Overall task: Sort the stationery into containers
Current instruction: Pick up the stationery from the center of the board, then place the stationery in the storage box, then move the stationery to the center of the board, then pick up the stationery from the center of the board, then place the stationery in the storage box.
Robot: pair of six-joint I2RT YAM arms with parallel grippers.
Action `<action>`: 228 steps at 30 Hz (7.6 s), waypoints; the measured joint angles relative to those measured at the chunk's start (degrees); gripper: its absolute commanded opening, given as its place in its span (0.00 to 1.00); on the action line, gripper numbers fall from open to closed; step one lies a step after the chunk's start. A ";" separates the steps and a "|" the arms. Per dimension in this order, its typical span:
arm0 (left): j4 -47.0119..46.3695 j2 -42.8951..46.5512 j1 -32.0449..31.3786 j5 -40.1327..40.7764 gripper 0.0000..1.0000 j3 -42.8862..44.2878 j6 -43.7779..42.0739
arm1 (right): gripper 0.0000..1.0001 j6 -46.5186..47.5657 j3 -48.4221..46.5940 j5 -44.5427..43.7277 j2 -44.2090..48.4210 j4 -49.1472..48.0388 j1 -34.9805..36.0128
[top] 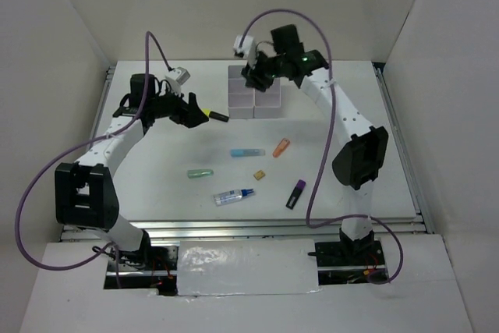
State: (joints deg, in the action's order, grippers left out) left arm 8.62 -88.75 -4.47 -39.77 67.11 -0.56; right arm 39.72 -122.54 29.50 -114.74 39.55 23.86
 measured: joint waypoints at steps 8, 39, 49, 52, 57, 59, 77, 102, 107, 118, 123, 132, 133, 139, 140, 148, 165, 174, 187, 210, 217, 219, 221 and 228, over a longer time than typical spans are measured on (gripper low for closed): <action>-1.31 3.37 4.63 2.56 0.98 -2.21 7.23 | 0.70 12.39 2.45 -8.00 -13.99 19.76 13.77; 2.32 14.10 10.40 8.09 0.99 -11.54 6.71 | 0.70 13.53 6.21 -19.67 -21.40 18.32 18.75; 2.16 15.02 10.82 8.76 0.99 -13.14 6.78 | 0.03 14.84 5.16 -18.43 -21.59 18.38 19.56; 1.90 15.02 10.82 9.57 0.99 -13.14 6.84 | 0.00 14.08 4.35 -14.64 -21.33 17.00 18.64; 0.13 15.02 10.93 10.05 0.99 -13.14 7.37 | 0.00 3.72 4.85 -5.60 -17.73 7.52 13.73; -1.07 15.02 10.93 10.62 0.99 -13.16 8.31 | 0.00 -6.27 6.99 -1.64 -13.31 -2.08 10.73; -6.45 15.13 10.93 16.50 0.99 -14.27 9.29 | 0.00 -50.99 26.56 -29.94 -4.76 -75.71 3.54; -3.17 14.84 10.95 20.70 0.99 -14.08 7.80 | 0.11 -53.20 21.18 -37.83 -16.70 -80.21 3.58; -2.60 11.89 10.82 20.90 0.99 -11.50 7.82 | 0.36 -52.19 21.18 -37.90 -17.22 -80.02 3.58; 2.51 1.44 6.21 26.34 0.99 2.25 11.19 | 0.62 -50.97 20.15 -37.64 -17.57 -78.73 3.48; 3.56 -0.55 3.41 27.23 0.99 5.99 12.81 | 0.58 -51.17 21.97 -36.68 -16.17 -77.59 3.04; 16.04 -23.34 1.01 12.66 0.80 27.87 -8.85 | 0.56 -50.51 32.35 -20.76 3.23 -65.53 -4.22; 17.97 -26.38 1.09 10.75 0.80 30.82 -12.11 | 0.57 -50.12 32.11 -17.88 5.62 -62.88 -5.99; 29.42 -39.76 3.54 -0.39 0.82 44.41 -30.99 | 0.57 -47.93 28.87 -5.44 12.96 -48.06 -15.65; 30.32 -40.72 3.85 -0.94 0.82 45.18 -33.66 | 0.57 -47.76 28.87 -4.37 13.31 -46.18 -16.65; 33.20 -42.42 2.89 -0.55 0.82 45.83 -50.77 | 0.57 -46.58 33.05 0.39 14.99 -33.48 -20.39; 29.64 -50.64 2.40 -0.17 0.90 51.36 -66.86 | 0.58 -44.09 36.85 -0.96 20.94 -30.34 -20.74; 36.13 -51.56 0.98 -0.44 0.80 53.29 -76.98 | 0.57 -43.45 36.85 -2.21 20.94 -29.59 -20.74; 51.78 -56.35 -3.34 5.03 0.51 63.78 -87.49 | 0.57 -42.36 36.15 -2.32 20.81 -28.04 -20.76; 44.13 -38.84 -6.58 30.38 0.00 40.33 -74.49 | 0.54 -37.70 37.83 1.81 23.78 -23.56 -24.85; 25.05 -25.75 -10.10 41.13 0.00 33.94 -74.51 | 0.54 -36.81 41.48 4.46 30.56 -23.65 -28.70; 19.43 -22.91 -11.34 42.56 0.00 32.59 -75.73 | 0.54 -36.81 42.49 5.07 31.52 -23.71 -29.55; 14.93 -21.27 -12.57 43.63 0.00 31.65 -77.42 | 0.54 -36.81 43.76 5.66 32.30 -23.69 -30.27; 1.70 -21.53 -16.35 46.71 0.00 29.42 -85.46 | 0.54 -36.85 47.19 6.34 33.40 -24.48 -32.50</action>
State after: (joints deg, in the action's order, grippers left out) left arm 10.33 -110.28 -20.82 6.94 96.53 -86.02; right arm 2.87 -75.35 35.83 -81.34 15.07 -8.64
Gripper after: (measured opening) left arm 0.408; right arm 0.536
